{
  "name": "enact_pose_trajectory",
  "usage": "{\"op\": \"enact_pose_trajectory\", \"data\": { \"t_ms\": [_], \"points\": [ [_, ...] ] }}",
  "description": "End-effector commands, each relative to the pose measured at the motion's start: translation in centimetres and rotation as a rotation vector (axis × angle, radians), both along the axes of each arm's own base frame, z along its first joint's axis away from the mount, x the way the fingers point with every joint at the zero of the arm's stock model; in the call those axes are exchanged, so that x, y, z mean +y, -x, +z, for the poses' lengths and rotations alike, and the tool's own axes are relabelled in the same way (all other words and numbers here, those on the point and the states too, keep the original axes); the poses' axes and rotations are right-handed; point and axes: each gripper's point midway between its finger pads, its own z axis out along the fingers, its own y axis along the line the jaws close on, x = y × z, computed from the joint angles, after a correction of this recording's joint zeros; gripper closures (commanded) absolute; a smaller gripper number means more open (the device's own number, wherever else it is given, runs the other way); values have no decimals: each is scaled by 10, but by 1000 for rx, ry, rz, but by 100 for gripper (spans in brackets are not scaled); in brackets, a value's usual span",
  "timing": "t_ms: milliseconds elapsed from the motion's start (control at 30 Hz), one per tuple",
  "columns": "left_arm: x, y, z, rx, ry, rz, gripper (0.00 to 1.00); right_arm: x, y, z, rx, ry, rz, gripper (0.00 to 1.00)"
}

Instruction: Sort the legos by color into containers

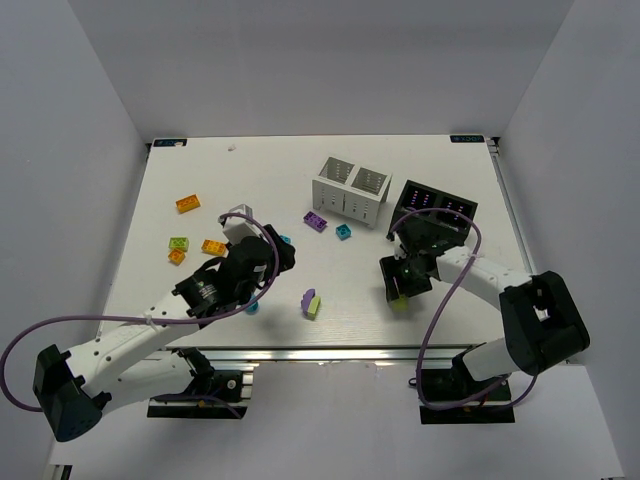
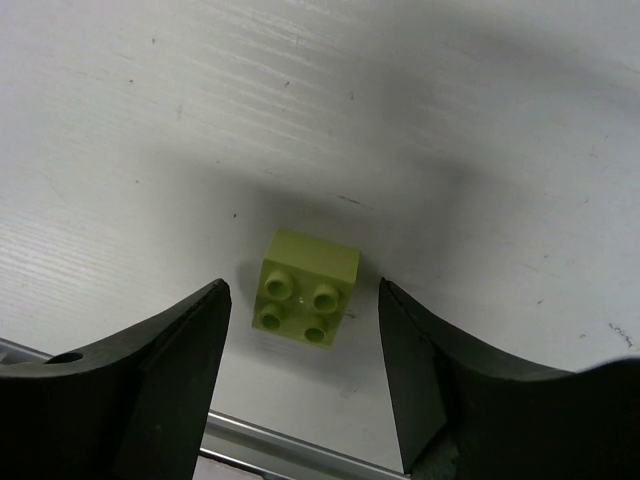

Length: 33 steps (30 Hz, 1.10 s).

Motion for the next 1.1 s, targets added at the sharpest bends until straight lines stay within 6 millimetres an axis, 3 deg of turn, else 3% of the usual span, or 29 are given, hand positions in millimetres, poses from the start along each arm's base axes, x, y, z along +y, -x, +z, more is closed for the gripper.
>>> {"op": "enact_pose_trajectory", "data": {
  "t_ms": [0,533,733,800,933,1067],
  "points": [
    [3,-1,3,-7,-12,13,29,10,-20,8,-56,-16,-17,35],
    [-16,4,0,-27,46,-93,29,12,-19,5,-34,-16,5,49],
    [-17,5,2,-37,46,-107,29,15,-18,4,-21,-28,24,61],
    [-18,6,3,-45,58,-115,28,16,-18,5,-28,-34,38,70],
    [-20,9,1,-52,77,-133,28,29,-23,24,-91,-113,139,98],
    [-20,12,-5,-39,71,-146,29,52,-16,64,-227,-266,422,100]
  ]
}}
